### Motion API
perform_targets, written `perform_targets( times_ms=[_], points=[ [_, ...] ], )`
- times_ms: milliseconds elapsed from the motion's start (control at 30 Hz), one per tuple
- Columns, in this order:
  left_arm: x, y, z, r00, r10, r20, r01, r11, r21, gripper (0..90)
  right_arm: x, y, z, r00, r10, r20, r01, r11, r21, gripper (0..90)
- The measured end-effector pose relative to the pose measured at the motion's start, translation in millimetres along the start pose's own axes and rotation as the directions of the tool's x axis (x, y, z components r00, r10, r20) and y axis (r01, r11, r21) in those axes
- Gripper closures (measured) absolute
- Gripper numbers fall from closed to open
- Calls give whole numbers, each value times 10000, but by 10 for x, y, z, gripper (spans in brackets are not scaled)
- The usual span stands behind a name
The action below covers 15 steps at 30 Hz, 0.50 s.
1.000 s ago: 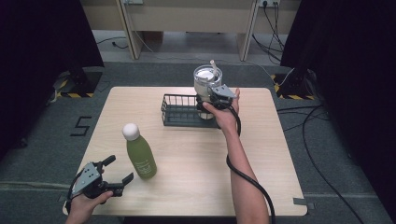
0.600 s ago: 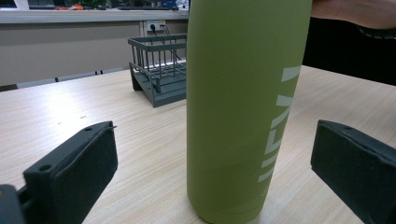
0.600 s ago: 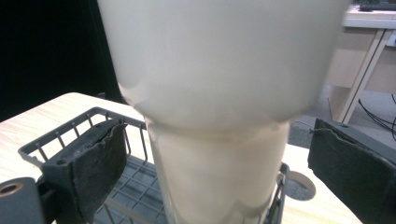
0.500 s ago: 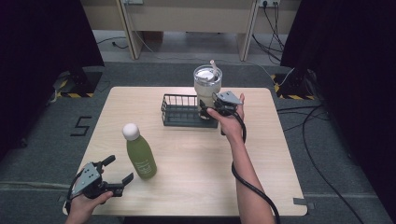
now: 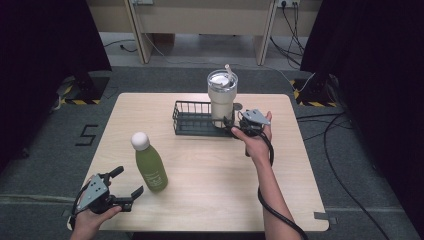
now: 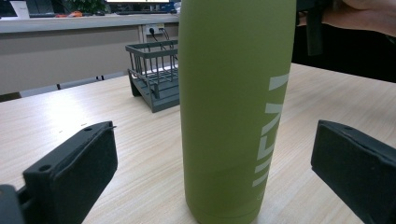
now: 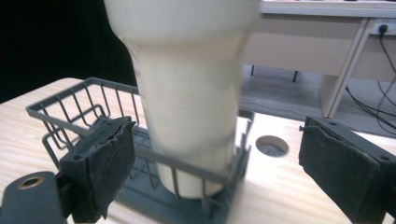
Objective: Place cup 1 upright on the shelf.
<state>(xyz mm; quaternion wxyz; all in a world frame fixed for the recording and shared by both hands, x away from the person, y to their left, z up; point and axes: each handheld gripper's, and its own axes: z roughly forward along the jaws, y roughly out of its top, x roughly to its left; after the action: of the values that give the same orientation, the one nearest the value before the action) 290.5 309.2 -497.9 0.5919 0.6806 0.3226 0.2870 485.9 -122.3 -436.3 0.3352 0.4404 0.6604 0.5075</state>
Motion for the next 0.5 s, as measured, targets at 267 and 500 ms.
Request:
perform_targets(
  times_ms=[267, 500],
  points=[
    [-28, 24, 4, 10000, 16, 33, -16, 10000, -81, 0, -84, -151, -270, 9998, 127, 129, -125, 9999, -115, 125],
    [-46, 37, 14, 10000, 10, 74, -9, 9999, -135, 0, -186, -307, -523, 9991, 272, 326, -263, 9993, -278, 150]
  ],
)
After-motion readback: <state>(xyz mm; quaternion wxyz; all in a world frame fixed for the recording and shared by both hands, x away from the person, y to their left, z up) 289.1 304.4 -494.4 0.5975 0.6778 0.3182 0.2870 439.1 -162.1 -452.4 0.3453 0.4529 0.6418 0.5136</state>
